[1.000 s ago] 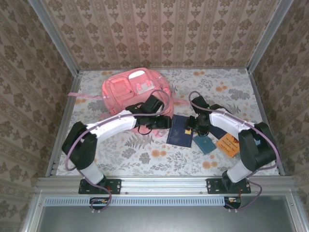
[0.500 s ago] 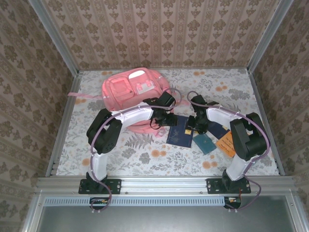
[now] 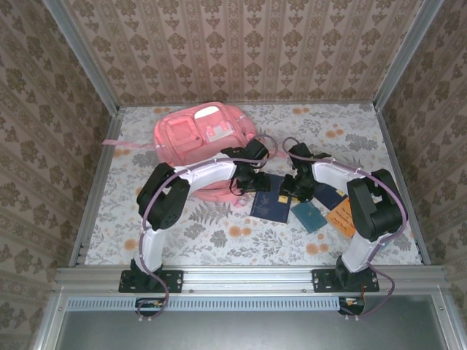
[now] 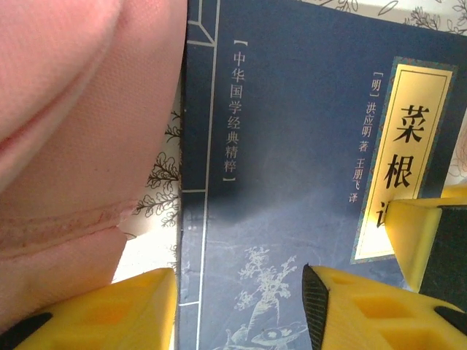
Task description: Pack books, pencil case, and school supplies into a backpack
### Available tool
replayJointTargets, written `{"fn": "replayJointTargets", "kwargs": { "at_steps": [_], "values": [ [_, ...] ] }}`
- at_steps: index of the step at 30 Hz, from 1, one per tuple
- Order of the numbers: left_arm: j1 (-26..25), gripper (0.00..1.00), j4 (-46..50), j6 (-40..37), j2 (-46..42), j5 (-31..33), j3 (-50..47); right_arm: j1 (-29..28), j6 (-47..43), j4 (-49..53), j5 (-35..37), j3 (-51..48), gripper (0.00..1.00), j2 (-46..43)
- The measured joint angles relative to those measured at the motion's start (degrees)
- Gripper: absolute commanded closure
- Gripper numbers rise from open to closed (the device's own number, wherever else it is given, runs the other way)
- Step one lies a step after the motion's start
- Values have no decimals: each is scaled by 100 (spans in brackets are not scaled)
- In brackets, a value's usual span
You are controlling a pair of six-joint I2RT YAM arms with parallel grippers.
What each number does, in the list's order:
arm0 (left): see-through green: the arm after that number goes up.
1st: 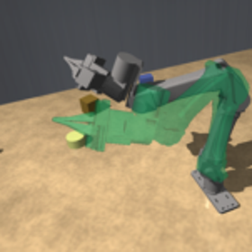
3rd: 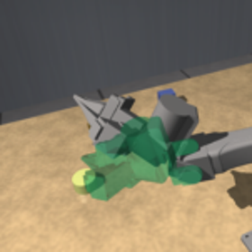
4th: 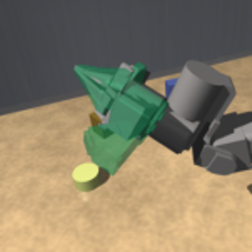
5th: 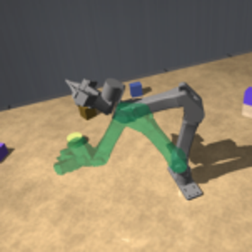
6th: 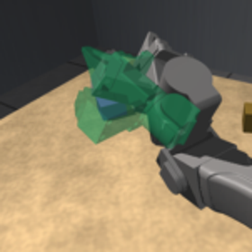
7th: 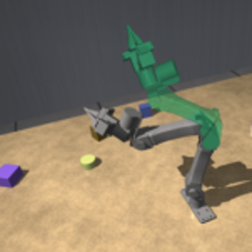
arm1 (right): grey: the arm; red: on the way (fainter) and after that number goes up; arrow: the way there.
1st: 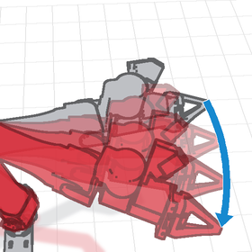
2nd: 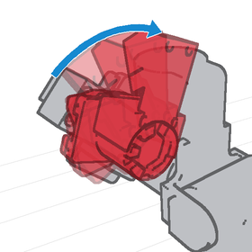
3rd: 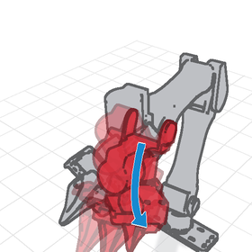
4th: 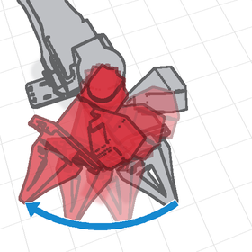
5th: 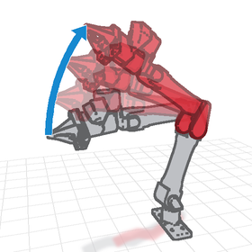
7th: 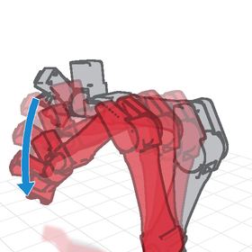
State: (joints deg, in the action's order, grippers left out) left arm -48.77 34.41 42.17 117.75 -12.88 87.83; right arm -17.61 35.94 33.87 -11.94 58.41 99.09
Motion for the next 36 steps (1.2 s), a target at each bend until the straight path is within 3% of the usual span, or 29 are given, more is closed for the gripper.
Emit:
{"fn": "replayJointTargets", "kwargs": {
  "at_steps": [15, 20, 24, 36],
  "values": [
    [254, 44, 332, 31, -81, -151, -192, -136, -125, -245, -575, -2, 61, 105],
    [212, 41, 354, 22, -55, -417, -195, -184, -48, -260, -651, -13, 53, 103],
    [142, 40, 361, 13, -4, -573, -251, -232, 72, -396, -658, -173, 53, 24],
    [127, 50, 334, 15, -9, -619, -341, -444, 654, -494, -693, -459, 68, -197]
  ]
}}
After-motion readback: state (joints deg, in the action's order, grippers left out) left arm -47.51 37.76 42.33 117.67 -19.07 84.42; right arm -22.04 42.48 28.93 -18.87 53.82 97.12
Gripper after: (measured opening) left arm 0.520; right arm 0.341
